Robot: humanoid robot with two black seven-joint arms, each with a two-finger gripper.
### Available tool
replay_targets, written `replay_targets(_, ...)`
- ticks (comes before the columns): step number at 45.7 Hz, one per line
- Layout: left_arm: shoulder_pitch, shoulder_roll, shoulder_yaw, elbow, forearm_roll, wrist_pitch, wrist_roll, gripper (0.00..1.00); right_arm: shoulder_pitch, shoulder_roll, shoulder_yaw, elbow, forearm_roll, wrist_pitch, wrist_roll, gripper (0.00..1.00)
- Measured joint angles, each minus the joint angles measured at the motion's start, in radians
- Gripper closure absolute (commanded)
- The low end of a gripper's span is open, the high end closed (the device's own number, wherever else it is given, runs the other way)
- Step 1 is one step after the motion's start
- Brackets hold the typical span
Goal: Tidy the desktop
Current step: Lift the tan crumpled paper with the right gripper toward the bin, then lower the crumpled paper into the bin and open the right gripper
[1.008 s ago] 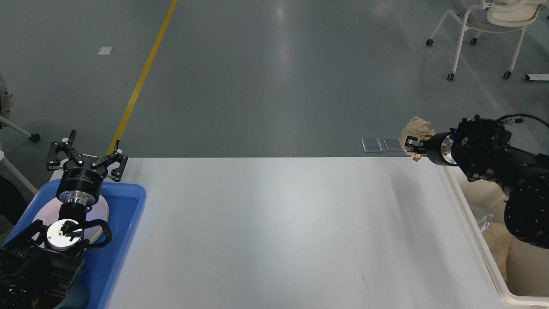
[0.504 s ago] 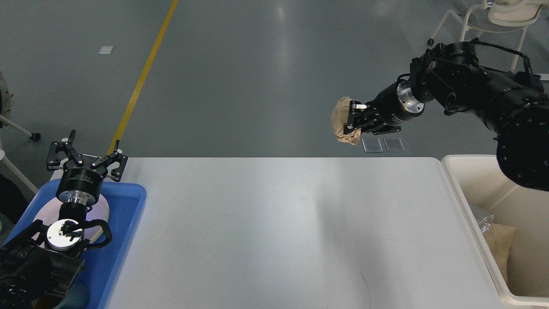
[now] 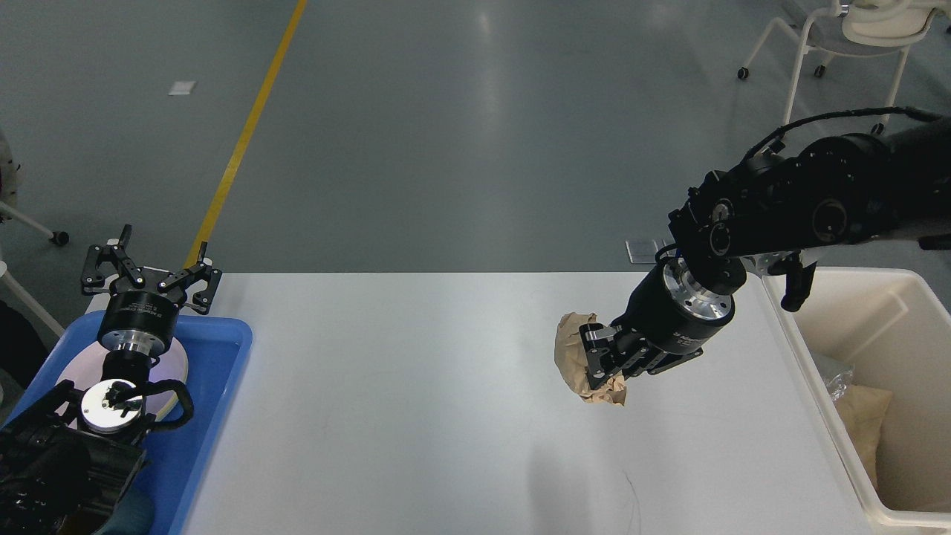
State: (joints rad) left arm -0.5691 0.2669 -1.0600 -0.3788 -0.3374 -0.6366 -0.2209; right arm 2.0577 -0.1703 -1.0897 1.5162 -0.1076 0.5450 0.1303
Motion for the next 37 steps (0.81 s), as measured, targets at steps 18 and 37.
replay_targets(18, 0.0, 0.0, 0.0, 0.0, 0.0, 0.0, 0.0, 0.03, -0.061, -0.015, -0.113, -0.02, 0.0, -0.133, -0.006, 1.0)
replay_targets(37, 0.0, 0.0, 0.0, 0.0, 0.0, 0.0, 0.0, 0.03, -0.533, -0.18, -0.207, -0.642, 0.012, -0.209, -0.005, 1.0)
